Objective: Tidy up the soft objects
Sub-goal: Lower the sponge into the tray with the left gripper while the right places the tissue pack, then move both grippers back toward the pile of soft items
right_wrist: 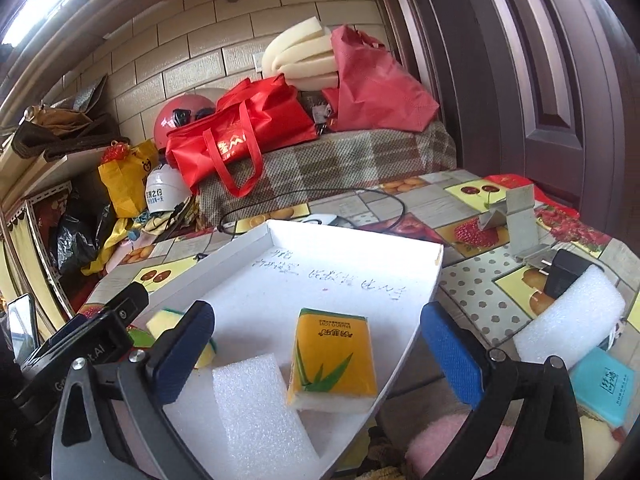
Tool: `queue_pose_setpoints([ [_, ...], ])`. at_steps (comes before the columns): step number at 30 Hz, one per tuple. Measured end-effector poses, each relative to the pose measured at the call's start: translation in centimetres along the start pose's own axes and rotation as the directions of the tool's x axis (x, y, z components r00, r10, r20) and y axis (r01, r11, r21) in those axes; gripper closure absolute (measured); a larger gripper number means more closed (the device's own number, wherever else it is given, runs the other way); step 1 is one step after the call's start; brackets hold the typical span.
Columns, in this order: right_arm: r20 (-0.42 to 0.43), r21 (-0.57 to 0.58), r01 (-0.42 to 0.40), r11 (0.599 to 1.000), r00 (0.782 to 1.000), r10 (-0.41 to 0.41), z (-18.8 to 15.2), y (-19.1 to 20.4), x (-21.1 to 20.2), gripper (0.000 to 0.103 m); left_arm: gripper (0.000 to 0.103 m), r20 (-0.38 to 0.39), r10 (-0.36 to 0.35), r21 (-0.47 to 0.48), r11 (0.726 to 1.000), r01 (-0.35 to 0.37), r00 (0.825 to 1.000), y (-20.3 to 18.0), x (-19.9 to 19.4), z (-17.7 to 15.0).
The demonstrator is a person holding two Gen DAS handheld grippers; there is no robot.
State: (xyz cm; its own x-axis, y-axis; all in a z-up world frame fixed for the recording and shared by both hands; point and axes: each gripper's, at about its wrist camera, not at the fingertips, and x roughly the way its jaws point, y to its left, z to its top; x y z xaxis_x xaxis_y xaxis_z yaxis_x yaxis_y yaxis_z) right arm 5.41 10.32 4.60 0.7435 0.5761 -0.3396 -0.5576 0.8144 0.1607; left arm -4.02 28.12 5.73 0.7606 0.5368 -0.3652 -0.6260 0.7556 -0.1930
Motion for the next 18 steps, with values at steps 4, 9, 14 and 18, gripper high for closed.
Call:
queue_pose_setpoints([
  [4, 0.087, -0.033, 0.018, 0.999, 0.996, -0.015, -0.3, 0.7, -2.2, 0.000, 0.000, 0.027, 0.013, 0.018, 1.000, -0.013, 1.000, -0.3, -0.8, -0.2],
  [9, 0.070, -0.012, 0.031, 0.999, 0.997, -0.030, -0.6, 0.1, -3.0, 0.000, 0.000, 0.055, 0.009, 0.058, 0.998, -0.013, 0.998, -1.1, -2.2, -0.7],
  [14, 0.080, -0.017, 0.024, 1.000, 0.997, -0.022, -1.4, -0.1, -4.9, 0.000, 0.000, 0.058, 0.002, 0.074, 0.997, -0.006, 0.998, -1.4, -3.2, -1.2],
  [18, 0.069, -0.055, -0.031, 0.998, 0.997, 0.035, -2.2, 0.2, -6.7, 0.000, 0.000, 0.048, -0.017, 0.062, 0.998, 0.014, 0.999, -1.1, -4.2, -1.6],
])
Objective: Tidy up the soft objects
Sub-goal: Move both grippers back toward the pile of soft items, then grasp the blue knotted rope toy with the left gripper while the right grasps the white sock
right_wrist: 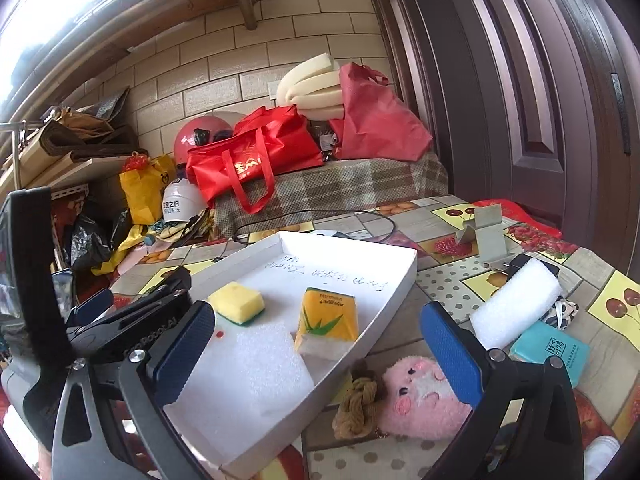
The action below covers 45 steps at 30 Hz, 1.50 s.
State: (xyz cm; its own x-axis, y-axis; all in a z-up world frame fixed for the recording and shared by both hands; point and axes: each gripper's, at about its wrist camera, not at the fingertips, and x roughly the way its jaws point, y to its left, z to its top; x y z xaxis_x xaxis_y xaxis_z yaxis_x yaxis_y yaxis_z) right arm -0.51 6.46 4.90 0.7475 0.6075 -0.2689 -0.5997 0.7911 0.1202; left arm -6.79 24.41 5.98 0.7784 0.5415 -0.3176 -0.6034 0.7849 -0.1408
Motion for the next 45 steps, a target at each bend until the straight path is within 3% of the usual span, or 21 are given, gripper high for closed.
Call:
queue_pose_setpoints([
  [9, -0.007, -0.134, -0.113, 0.985, 0.994, 0.113, -1.4, 0.0, -5.3, 0.000, 0.000, -0.019, -0.117, 0.055, 0.991, 0.118, 0.993, -1.4, -3.4, -1.3],
  [13, 0.012, -0.143, -0.114, 0.983, 0.993, 0.117, -1.1, -3.1, -7.4, 0.000, 0.000, -0.043, -0.224, 0.119, 0.967, 0.227, 0.974, -3.3, -5.3, -2.1],
  [16, -0.018, -0.149, -0.112, 0.982, 0.994, 0.111, -0.8, -6.4, -8.4, 0.000, 0.000, -0.090, -0.325, 0.172, 0.926, 0.336, 0.941, -5.2, -6.5, -2.8],
  [18, -0.088, -0.143, -0.137, 0.980, 0.988, 0.125, -0.8, -9.0, -8.7, 0.000, 0.000, -0.123, -0.377, 0.206, 0.895, 0.395, 0.918, -6.6, -7.2, -3.2],
  [22, -0.281, -0.105, -0.246, 0.963, 0.937, 0.209, -1.4, -13.0, -8.9, 0.000, 0.000, -0.223, -0.461, 0.243, 0.827, 0.507, 0.859, -9.1, -7.8, -4.1],
  [24, -0.349, -0.132, -0.239, 0.962, 0.920, 0.181, -2.2, -13.9, -9.0, 0.000, 0.001, -0.283, -0.489, 0.254, 0.791, 0.557, 0.825, -10.1, -7.8, -4.6],
  [26, -0.407, -0.181, -0.221, 0.958, 0.904, 0.132, -3.0, -14.1, -8.7, 0.000, 0.001, -0.320, -0.498, 0.262, 0.771, 0.581, 0.806, -10.9, -8.0, -5.0],
  [31, -0.508, -0.165, -0.277, 0.947, 0.846, 0.159, -4.3, -13.6, -7.0, 0.000, 0.001, -0.387, -0.504, 0.263, 0.742, 0.617, 0.772, -12.0, -8.0, -5.7],
  [33, -0.536, -0.173, -0.288, 0.942, 0.830, 0.155, -4.7, -12.9, -6.3, 0.000, 0.001, -0.408, -0.491, 0.281, 0.735, 0.618, 0.770, -12.6, -7.8, -6.0],
  [36, -0.555, -0.217, -0.294, 0.931, 0.821, 0.130, -4.9, -11.8, -5.5, 0.001, 0.001, -0.434, -0.470, 0.317, 0.719, 0.619, 0.769, -13.5, -7.8, -6.5],
  [37, -0.562, -0.224, -0.292, 0.930, 0.818, 0.122, -4.9, -11.7, -5.2, 0.005, 0.001, -0.443, -0.462, 0.327, 0.715, 0.619, 0.768, -13.7, -7.8, -6.7],
  [38, -0.574, -0.222, -0.286, 0.932, 0.811, 0.112, -5.1, -11.9, -4.9, 0.026, 0.001, -0.454, -0.459, 0.331, 0.710, 0.622, 0.764, -14.0, -7.8, -6.9],
  [40, -0.593, -0.183, -0.291, 0.939, 0.795, 0.130, -5.2, -12.6, -4.6, 0.034, 0.005, -0.482, -0.462, 0.322, 0.697, 0.641, 0.745, -14.5, -7.6, -7.2],
  [42, -0.575, -0.170, -0.299, 0.939, 0.804, 0.152, -4.9, -13.3, -5.4, 0.040, 0.012, -0.515, -0.456, 0.311, 0.689, 0.655, 0.725, -15.1, -7.2, -7.5],
  [45, -0.523, -0.162, -0.242, 0.957, 0.843, 0.124, -4.0, -15.0, -6.7, 0.041, 0.012, -0.560, -0.429, 0.306, 0.688, 0.658, 0.709, -16.5, -6.4, -8.1],
])
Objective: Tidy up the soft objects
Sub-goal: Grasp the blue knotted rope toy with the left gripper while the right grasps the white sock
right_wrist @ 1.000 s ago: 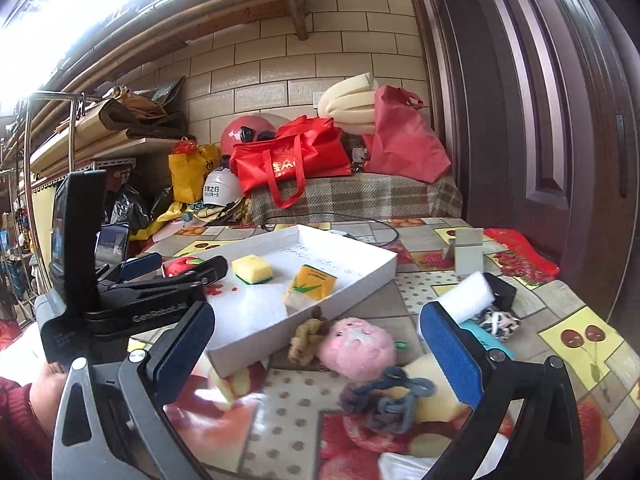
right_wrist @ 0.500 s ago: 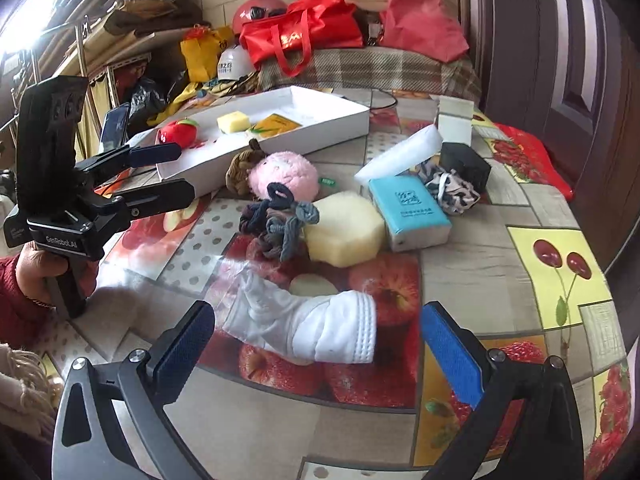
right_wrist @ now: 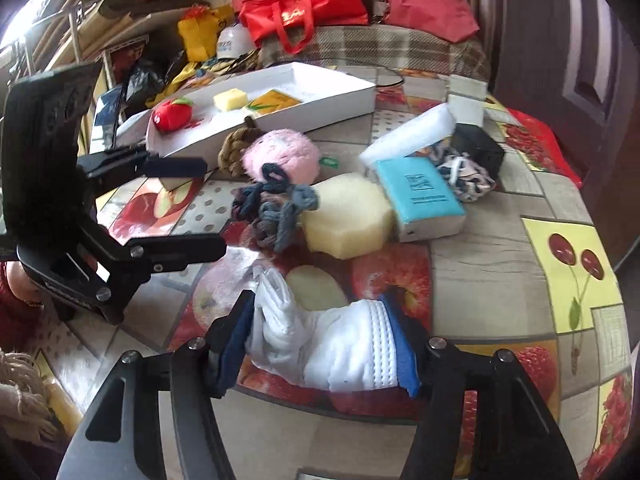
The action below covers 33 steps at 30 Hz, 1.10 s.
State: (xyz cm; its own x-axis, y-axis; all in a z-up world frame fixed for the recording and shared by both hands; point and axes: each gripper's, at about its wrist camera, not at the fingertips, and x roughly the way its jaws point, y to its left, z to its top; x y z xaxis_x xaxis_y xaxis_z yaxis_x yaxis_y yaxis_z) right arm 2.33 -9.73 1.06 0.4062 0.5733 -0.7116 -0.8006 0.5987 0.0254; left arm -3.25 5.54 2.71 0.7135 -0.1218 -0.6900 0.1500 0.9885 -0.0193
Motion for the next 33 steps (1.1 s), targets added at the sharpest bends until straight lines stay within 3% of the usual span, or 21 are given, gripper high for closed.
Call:
queue_pose_setpoints([
  [5, 0.140, 0.292, 0.025, 0.956, 0.988, -0.068, 0.8, -6.5, -1.9, 0.041, 0.013, -0.038, 0.007, 0.009, 1.000, -0.007, 0.999, -1.6, 1.9, 1.1],
  [7, 0.192, 0.346, 0.035, 0.937, 0.975, -0.107, 1.0, -7.8, -2.2, 0.041, 0.026, -0.064, 0.019, 0.012, 1.000, -0.018, 0.998, -1.8, 2.8, 1.5],
  [10, 0.244, 0.382, 0.021, 0.924, 0.962, -0.123, 0.9, -8.2, -2.1, 0.041, 0.061, -0.099, 0.014, -0.018, 1.000, -0.016, 0.995, -1.3, 3.8, 1.8],
  [13, 0.256, 0.418, -0.017, 0.908, 0.961, -0.100, 0.9, -8.3, -1.6, 0.041, 0.069, -0.083, 0.025, -0.021, 0.999, -0.027, 0.996, -1.3, 3.5, 1.7],
  [16, 0.279, 0.426, -0.013, 0.905, 0.953, -0.118, 1.0, -8.3, -2.1, 0.041, 0.070, -0.015, 0.045, 0.006, 0.999, -0.045, 0.999, -1.9, 2.2, 1.6],
  [19, 0.311, 0.406, -0.008, 0.914, 0.941, -0.130, 1.0, -7.9, -2.8, 0.041, 0.070, 0.109, 0.078, -0.005, 0.997, -0.078, 0.991, -1.8, -0.2, 1.3],
  [24, 0.392, 0.384, 0.039, 0.923, 0.898, -0.201, 0.7, -6.9, -4.6, 0.041, 0.069, 0.306, 0.172, -0.121, 0.983, -0.141, 0.936, -0.1, -4.3, 0.1],
  [28, 0.442, 0.370, 0.070, 0.927, 0.864, -0.242, 0.6, -5.9, -5.5, 0.041, 0.069, 0.350, 0.248, -0.137, 0.967, -0.212, 0.903, 1.1, -5.5, -0.4],
  [33, 0.441, 0.342, 0.081, 0.936, 0.866, -0.236, 1.2, -5.1, -4.9, 0.041, 0.069, 0.355, 0.295, -0.183, 0.953, -0.243, 0.887, 3.0, -6.4, -1.2],
])
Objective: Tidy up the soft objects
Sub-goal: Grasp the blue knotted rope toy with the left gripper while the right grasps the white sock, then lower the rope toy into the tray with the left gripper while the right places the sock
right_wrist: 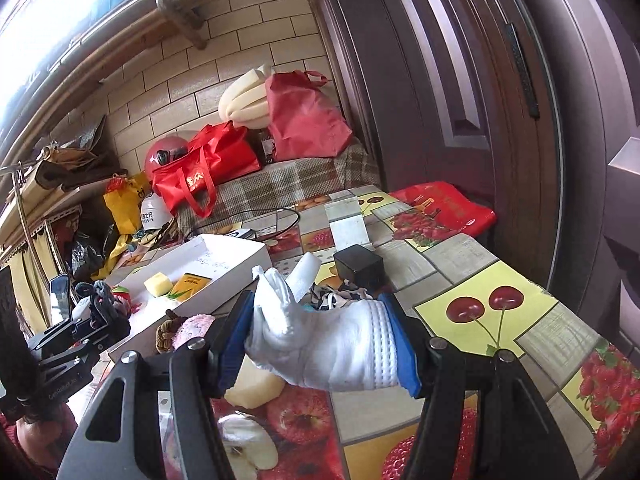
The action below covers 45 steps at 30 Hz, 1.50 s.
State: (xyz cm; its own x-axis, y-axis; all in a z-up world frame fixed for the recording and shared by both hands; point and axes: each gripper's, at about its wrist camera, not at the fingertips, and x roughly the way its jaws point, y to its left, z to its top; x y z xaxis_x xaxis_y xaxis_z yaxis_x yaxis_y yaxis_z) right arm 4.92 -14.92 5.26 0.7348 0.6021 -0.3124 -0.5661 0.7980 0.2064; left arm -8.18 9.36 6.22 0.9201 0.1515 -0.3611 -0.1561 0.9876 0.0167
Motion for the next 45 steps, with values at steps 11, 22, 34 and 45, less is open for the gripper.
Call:
queue_pose_setpoints([
  [11, -0.025, -0.127, -0.084, 0.988, 0.996, 0.081, -0.7, 4.6, 1.7, 0.041, 0.069, 0.016, 0.056, -0.027, 0.998, -0.056, 0.998, 1.8, -0.7, -0.6],
  [22, -0.075, -0.247, -0.155, 0.957, 0.987, 0.140, -1.4, 9.8, 4.7, 0.040, 0.069, 0.012, 0.181, -0.096, 0.979, -0.179, 0.984, 7.4, 0.9, -0.1],
  [34, -0.128, -0.281, -0.228, 0.932, 0.972, 0.199, -1.7, 14.9, 7.9, 0.040, 0.069, -0.055, 0.273, -0.201, 0.939, -0.279, 0.960, 12.9, 4.3, 0.5],
  [45, -0.267, -0.259, -0.333, 0.907, 0.927, 0.264, -1.9, 20.9, 14.3, 0.040, 0.069, -0.047, 0.293, -0.358, 0.887, -0.290, 0.955, 16.0, 3.6, 0.1],
])
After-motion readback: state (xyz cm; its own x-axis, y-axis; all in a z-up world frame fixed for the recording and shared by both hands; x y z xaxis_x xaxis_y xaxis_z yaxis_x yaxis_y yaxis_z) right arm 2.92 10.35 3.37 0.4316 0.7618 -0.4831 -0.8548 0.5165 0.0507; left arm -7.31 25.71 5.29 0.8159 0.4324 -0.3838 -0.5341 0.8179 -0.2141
